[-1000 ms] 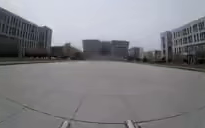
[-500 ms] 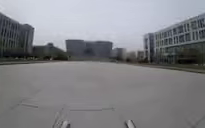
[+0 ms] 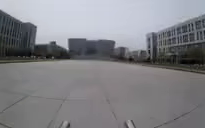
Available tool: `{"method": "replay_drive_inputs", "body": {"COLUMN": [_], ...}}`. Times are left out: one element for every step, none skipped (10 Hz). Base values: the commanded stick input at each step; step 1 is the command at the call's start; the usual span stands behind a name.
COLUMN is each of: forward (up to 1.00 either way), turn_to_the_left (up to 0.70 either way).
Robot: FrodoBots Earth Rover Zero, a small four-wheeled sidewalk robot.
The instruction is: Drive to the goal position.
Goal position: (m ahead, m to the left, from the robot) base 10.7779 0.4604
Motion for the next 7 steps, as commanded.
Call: {"method": "replay_drive_inputs", "body": {"forward": [1.0,1.0,1.0,1.0,1.0,1.0,1.0], "turn_to_the_left": [0.0,0.0,0.0,0.0,0.0,0.0,0.0]}}
